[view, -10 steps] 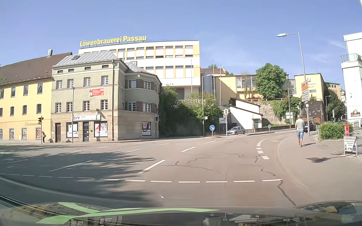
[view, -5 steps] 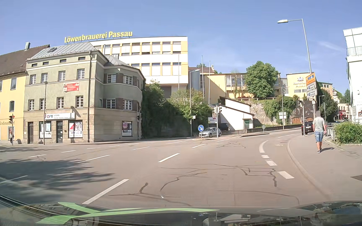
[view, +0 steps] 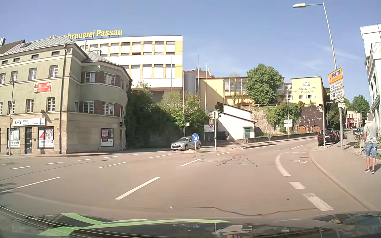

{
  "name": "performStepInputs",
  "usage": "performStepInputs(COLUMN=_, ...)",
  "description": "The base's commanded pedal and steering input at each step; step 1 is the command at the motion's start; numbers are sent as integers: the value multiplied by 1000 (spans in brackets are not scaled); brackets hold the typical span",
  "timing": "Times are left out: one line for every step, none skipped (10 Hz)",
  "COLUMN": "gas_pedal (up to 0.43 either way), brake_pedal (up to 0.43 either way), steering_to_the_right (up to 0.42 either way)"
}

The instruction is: Follow the waypoints while adhering to traffic rules and regulations

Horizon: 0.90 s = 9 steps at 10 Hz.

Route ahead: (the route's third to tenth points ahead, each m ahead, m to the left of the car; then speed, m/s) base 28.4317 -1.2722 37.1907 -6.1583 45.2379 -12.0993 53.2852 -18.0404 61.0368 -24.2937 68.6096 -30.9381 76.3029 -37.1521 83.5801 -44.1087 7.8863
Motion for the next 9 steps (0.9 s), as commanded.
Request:
performStepInputs(gas_pedal=59, brake_pedal=0, steering_to_the_right=70)
performStepInputs(gas_pedal=87, brake_pedal=0, steering_to_the_right=71)
performStepInputs(gas_pedal=130, brake_pedal=0, steering_to_the_right=71)
performStepInputs(gas_pedal=138, brake_pedal=0, steering_to_the_right=71)
performStepInputs(gas_pedal=150, brake_pedal=0, steering_to_the_right=71)
performStepInputs(gas_pedal=150, brake_pedal=0, steering_to_the_right=72)
performStepInputs(gas_pedal=150, brake_pedal=0, steering_to_the_right=72)
performStepInputs(gas_pedal=150, brake_pedal=0, steering_to_the_right=75)
performStepInputs(gas_pedal=150, brake_pedal=0, steering_to_the_right=78)
